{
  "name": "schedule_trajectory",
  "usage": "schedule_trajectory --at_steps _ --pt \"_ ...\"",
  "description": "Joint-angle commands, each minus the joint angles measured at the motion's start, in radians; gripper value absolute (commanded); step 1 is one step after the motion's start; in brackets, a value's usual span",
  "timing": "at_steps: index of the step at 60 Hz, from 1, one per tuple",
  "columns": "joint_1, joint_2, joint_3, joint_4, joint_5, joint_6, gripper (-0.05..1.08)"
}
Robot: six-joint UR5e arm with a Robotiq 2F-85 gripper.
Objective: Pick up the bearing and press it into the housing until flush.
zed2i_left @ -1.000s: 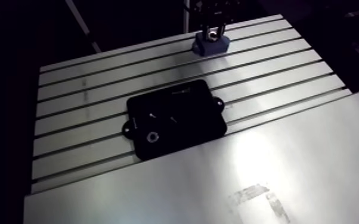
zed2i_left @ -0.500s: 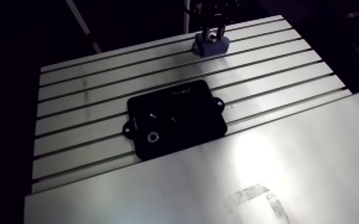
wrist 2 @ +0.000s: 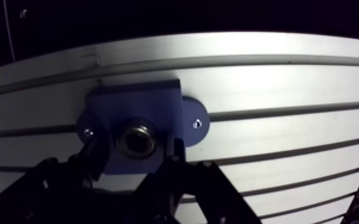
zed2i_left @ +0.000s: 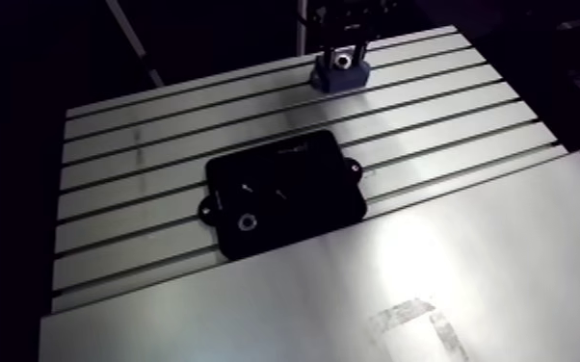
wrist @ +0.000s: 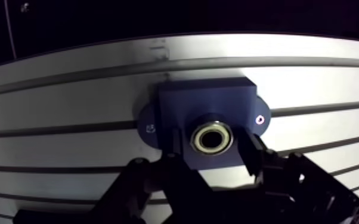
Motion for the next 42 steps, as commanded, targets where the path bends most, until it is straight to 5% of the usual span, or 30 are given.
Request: schedule_trajectory --at_steps 1,30,32,34,35,36,42 --pt "0.001 -0.010 -0.004 0.000 0.002 0.002 0.00" --pt "0.001 -0.052 -0.048 0.076 0.007 0.002 0.06" --pt "0.001 -0.052 -0.055 0.091 0.008 0.002 0.17" --pt "0.001 -0.052 -0.067 0.105 0.008 0.002 0.60" --pt "0.001 -0.052 -0.067 0.105 0.008 0.002 0.60" --pt "0.001 -0.053 -0.069 0.104 0.010 0.002 0.80" --pt "0.001 -0.055 -0.073 0.106 0.008 0.002 1.06"
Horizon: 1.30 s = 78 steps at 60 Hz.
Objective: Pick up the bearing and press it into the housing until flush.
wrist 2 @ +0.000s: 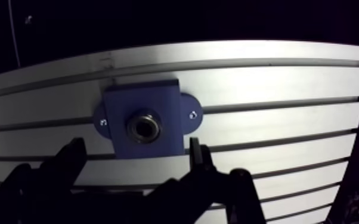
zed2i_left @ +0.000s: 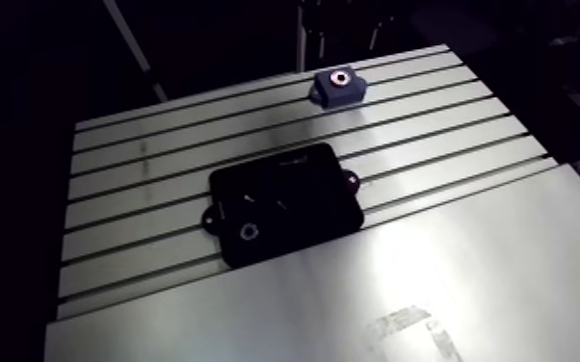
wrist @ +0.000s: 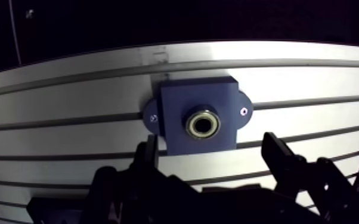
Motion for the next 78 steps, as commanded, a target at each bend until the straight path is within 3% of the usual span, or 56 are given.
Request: schedule_trajectory --at_steps 1,78 --pt "0.000 -0.008 -0.023 0.034 0.000 0.000 1.06" --pt "-0.002 0.043 -0.005 0.000 0.003 -0.002 1.08"
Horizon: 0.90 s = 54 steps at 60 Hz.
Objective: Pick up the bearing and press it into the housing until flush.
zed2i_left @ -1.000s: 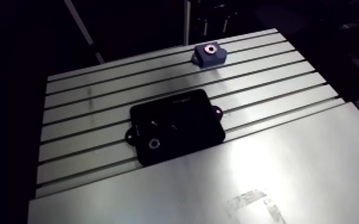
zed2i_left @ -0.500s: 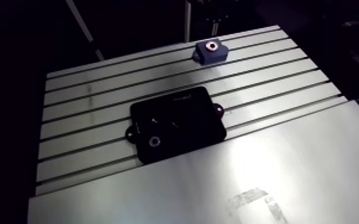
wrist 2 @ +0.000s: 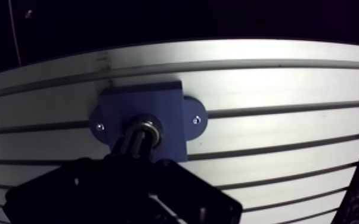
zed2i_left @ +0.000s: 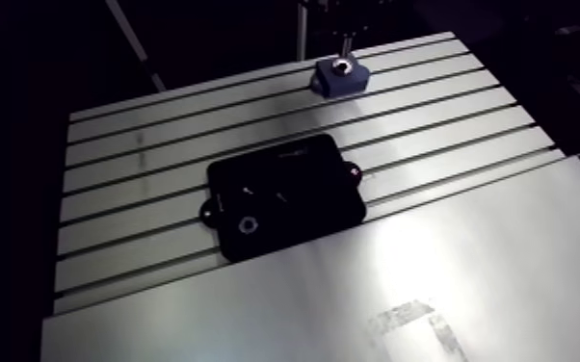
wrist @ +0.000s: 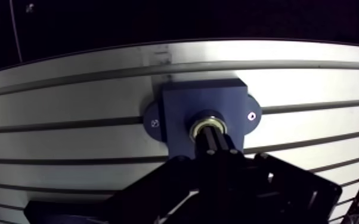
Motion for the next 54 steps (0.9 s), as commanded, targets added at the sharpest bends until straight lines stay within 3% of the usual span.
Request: schedule_trajectory --at_steps 1,54 --pt "-0.002 0.008 0.000 -0.001 0.000 0.000 1.08" --pt "-0.002 0.024 -0.002 -0.004 -0.003 0.000 1.08"
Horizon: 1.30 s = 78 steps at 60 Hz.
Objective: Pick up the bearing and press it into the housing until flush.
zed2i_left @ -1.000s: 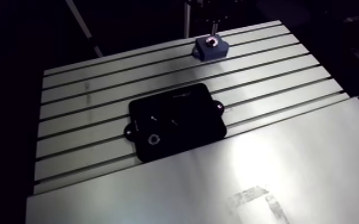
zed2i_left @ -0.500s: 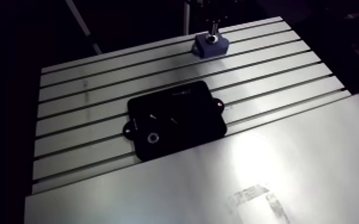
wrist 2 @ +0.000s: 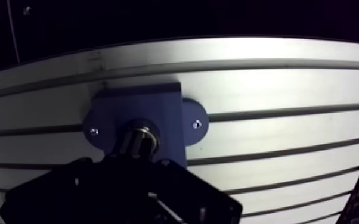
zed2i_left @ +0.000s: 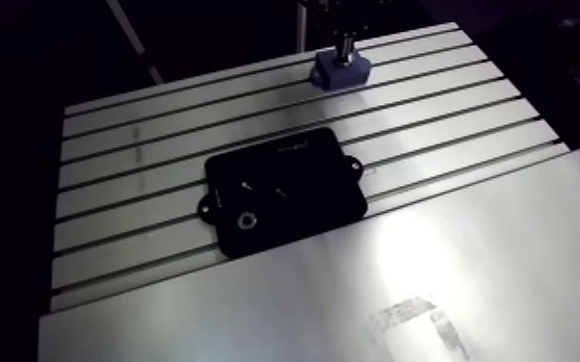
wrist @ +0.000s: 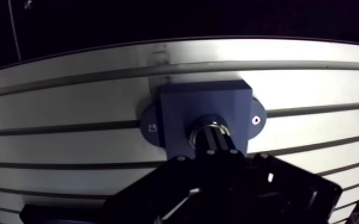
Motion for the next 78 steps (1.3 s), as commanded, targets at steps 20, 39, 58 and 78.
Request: schedule_trajectory --at_steps 20,39,58,78 --pt "0.000 0.009 0.000 -0.002 -0.002 -0.002 1.08" --pt "0.000 0.008 -0.003 -0.002 0.000 -0.003 1.08" --pt "0.001 -0.001 -0.004 -0.002 0.003 -0.006 1.08" --pt "0.003 -0.012 0.025 -0.003 -0.003 -0.006 1.08"
